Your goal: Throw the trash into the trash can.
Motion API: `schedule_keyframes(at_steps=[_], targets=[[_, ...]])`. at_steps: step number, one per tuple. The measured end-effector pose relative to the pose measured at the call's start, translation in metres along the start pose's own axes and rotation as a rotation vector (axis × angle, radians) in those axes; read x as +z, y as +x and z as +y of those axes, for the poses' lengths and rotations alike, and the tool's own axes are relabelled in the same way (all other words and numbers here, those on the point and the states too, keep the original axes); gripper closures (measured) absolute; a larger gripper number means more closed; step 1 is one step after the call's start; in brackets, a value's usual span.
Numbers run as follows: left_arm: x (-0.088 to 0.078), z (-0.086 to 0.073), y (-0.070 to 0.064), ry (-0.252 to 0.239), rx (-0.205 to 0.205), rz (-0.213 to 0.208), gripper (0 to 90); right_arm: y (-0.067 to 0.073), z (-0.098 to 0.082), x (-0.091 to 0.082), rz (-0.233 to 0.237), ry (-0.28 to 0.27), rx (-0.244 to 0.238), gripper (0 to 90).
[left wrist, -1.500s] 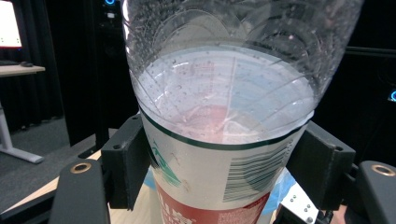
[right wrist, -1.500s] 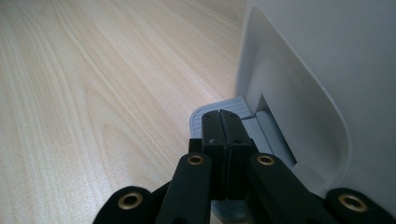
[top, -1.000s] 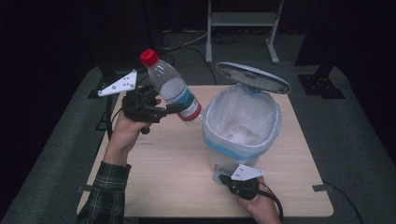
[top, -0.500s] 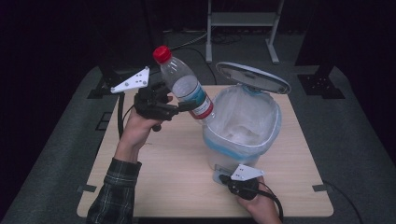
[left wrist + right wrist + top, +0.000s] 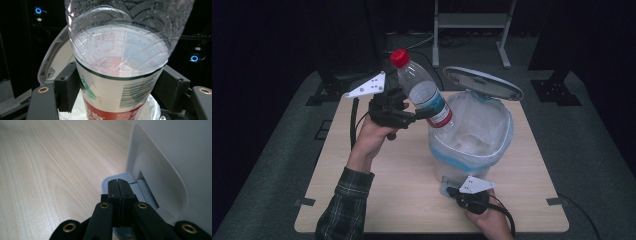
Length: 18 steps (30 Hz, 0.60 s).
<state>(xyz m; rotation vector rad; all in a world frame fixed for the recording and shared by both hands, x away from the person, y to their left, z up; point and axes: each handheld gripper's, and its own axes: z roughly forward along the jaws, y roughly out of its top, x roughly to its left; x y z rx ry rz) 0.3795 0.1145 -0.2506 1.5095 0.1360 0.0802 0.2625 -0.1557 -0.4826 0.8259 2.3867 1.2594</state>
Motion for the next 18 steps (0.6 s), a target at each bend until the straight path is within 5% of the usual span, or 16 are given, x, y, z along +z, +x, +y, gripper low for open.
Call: schedule_keyframes(at_steps=[18], targets=[[0.019,-0.024,0.003,0.045,-0.016,-0.02,27.3,-0.001,0.0,0.0,-0.001,-0.006,-0.01,88.3]])
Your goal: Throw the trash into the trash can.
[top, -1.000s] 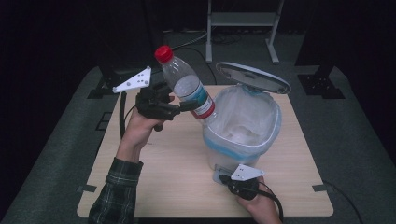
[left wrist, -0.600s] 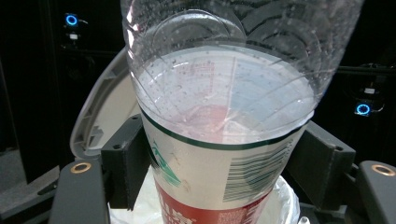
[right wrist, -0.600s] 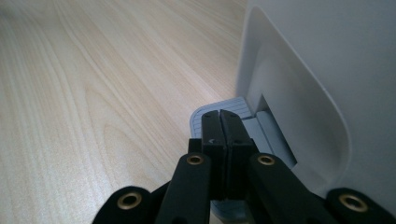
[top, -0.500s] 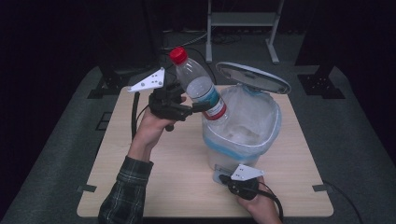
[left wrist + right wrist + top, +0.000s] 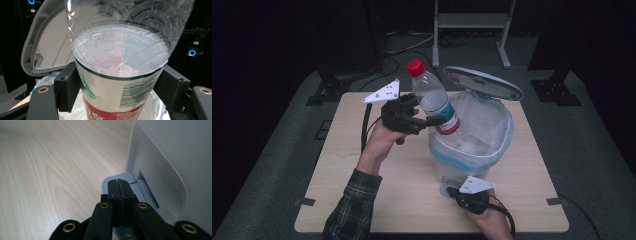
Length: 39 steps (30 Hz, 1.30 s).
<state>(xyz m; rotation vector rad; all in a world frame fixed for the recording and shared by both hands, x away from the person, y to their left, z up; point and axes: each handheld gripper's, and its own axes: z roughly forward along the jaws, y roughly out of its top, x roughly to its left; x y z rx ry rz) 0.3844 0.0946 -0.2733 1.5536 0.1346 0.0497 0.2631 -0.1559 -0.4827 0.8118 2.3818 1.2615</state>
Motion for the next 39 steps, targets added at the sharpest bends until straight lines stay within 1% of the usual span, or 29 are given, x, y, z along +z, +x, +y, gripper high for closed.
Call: schedule_keyframes(at_steps=[7,12,18,19,24,29,34,36,39], targets=[[0.007,-0.009,0.001,0.006,-0.012,-0.008,27.2,0.0,0.0,0.0,0.0,0.001,0.001,88.2],[0.012,-0.012,0.001,0.018,-0.007,-0.012,27.1,0.0,0.0,0.0,0.0,0.001,0.002,88.2],[0.013,-0.012,0.001,0.021,-0.003,-0.011,26.8,0.0,0.0,0.0,0.002,0.003,0.006,87.9],[0.013,-0.012,0.001,0.027,-0.003,-0.005,26.7,0.0,0.0,0.0,0.005,0.003,0.006,87.2],[0.012,-0.013,0.001,0.029,-0.006,0.007,26.6,0.0,0.0,0.0,0.005,0.003,0.007,87.2],[0.012,-0.013,0.002,0.035,-0.003,0.007,26.3,0.0,0.0,0.0,0.005,0.003,0.007,87.2],[0.012,-0.014,0.003,0.038,-0.011,0.007,26.3,0.0,0.0,0.0,0.005,0.003,0.007,87.2],[0.012,-0.014,0.003,0.033,-0.016,0.01,24.6,0.0,0.0,0.0,0.005,0.003,0.007,87.2],[0.011,-0.015,0.003,0.044,-0.009,0.018,21.1,0.0,0.0,0.0,0.004,0.003,0.006,87.2]])
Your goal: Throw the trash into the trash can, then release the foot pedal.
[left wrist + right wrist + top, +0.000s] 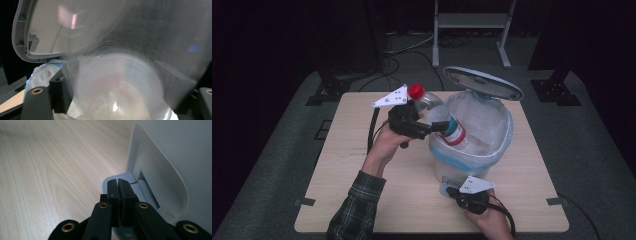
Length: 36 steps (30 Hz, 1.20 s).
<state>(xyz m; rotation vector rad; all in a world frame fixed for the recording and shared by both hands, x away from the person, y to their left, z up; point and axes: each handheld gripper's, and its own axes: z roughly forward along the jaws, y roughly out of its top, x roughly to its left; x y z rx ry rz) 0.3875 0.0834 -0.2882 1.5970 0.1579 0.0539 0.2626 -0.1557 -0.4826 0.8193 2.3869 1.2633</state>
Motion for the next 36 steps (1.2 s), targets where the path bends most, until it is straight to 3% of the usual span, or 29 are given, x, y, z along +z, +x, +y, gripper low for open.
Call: schedule_keyframes(at_steps=[8,16,30,36], targets=[[-0.004,0.0,-0.001,-0.007,0.003,0.008,19.6,0.0,0.0,0.0,0.002,0.001,0.002,87.2],[-0.02,-0.003,-0.001,0.003,0.002,0.039,18.9,0.0,0.0,0.0,0.001,0.001,0.002,87.1],[-0.062,-0.015,-0.013,0.052,0.018,0.116,17.1,0.0,0.0,0.0,0.001,-0.004,-0.012,86.1],[-0.082,-0.029,-0.024,0.098,0.019,0.182,12.6,0.001,0.0,-0.001,0.003,0.001,-0.006,84.0]])
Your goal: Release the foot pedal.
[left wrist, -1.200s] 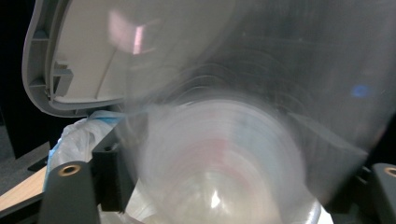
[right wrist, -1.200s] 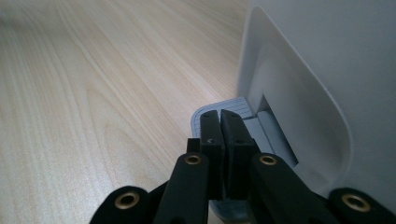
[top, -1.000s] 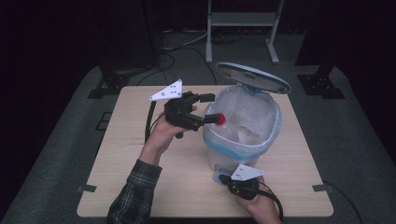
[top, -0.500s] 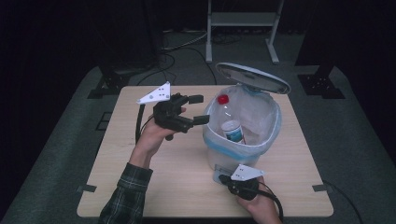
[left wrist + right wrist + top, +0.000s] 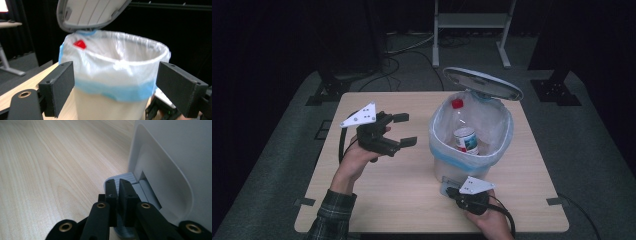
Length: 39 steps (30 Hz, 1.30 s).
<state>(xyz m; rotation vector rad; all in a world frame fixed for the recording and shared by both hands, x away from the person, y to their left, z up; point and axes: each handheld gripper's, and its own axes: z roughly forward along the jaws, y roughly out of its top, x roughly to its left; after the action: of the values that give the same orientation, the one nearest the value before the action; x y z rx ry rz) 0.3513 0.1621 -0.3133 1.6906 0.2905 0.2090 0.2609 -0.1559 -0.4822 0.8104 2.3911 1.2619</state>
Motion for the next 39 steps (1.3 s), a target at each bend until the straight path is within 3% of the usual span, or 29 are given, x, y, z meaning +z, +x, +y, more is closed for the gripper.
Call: schedule_keyframes(at_steps=[5,11,14,20,30,39], targets=[[-0.013,-0.019,-0.005,0.045,0.0,0.059,9.9,0.0,0.0,-0.002,0.005,-0.007,0.012,82.5],[-0.02,-0.037,-0.01,0.092,-0.002,0.095,7.4,0.0,0.0,-0.009,0.021,0.005,0.039,80.3],[-0.025,-0.044,-0.013,0.11,0.001,0.117,5.3,0.0,0.001,-0.013,0.028,-0.015,0.041,80.1],[-0.032,-0.055,-0.016,0.129,-0.015,0.125,4.6,0.002,0.004,-0.022,0.034,-0.051,0.031,79.5],[-0.045,-0.071,-0.024,0.178,-0.01,0.181,2.4,0.004,0.001,-0.031,0.039,-0.052,0.037,75.9],[-0.054,-0.084,-0.034,0.212,-0.022,0.202,2.4,-0.002,-0.009,-0.048,0.028,-0.05,0.068,71.9]])
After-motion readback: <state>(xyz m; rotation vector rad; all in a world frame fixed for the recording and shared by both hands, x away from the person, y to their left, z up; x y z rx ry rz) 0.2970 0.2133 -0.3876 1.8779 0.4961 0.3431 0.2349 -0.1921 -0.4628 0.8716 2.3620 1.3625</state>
